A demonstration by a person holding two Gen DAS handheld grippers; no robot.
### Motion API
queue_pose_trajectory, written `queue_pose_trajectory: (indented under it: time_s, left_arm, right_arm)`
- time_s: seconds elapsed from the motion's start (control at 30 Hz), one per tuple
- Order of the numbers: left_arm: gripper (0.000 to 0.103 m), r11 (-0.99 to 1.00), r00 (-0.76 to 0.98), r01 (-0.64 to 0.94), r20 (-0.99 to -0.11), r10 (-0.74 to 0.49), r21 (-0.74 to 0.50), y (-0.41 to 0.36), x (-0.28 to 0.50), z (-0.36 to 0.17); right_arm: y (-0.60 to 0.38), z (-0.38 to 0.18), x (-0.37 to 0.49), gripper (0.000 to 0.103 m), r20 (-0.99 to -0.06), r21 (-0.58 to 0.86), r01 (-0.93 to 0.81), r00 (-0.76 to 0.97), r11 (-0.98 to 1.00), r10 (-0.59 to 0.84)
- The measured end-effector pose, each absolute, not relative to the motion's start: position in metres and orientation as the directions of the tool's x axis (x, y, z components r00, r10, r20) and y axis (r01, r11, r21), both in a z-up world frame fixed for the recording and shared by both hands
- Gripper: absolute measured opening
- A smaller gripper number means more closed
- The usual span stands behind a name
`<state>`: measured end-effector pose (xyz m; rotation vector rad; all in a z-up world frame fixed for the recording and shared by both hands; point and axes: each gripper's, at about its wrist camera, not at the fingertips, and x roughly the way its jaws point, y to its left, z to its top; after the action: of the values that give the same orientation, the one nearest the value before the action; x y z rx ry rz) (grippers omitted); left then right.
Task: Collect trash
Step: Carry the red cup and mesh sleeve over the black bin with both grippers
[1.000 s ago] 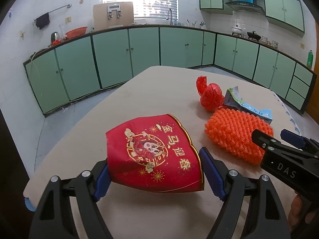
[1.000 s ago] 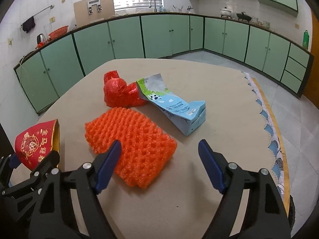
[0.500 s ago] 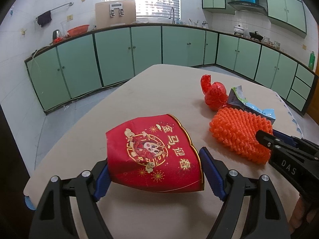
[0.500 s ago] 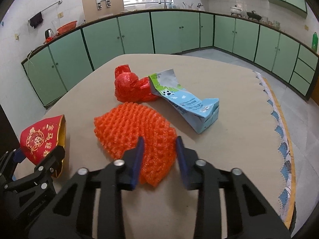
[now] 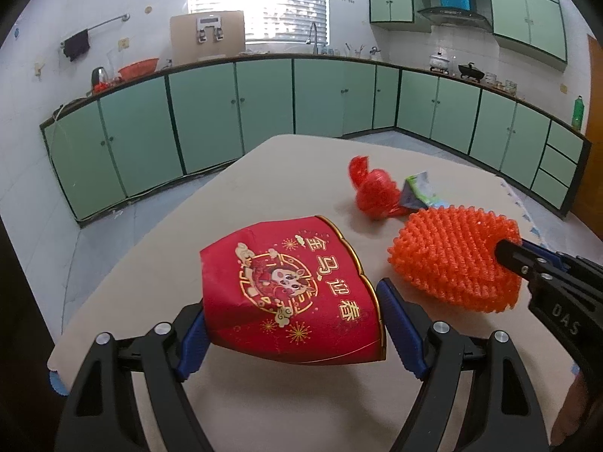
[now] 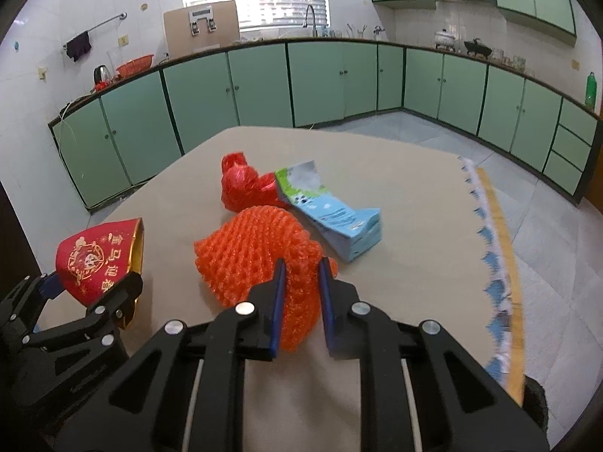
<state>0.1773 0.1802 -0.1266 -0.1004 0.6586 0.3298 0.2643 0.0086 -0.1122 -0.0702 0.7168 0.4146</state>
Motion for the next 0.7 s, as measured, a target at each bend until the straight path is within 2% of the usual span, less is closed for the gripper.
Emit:
queue_pose_trajectory:
  time_s: [0.7]
  left_arm:
    - [0.079,0.993,0.827,-0.118,-0.555,0.092,-0.011,0.072,0.158,-0.084]
  right_arm:
    - [-0.110,-0.054,0.206,0.016,-0.575,0.048,-0.238,0.787,0.970,0.222]
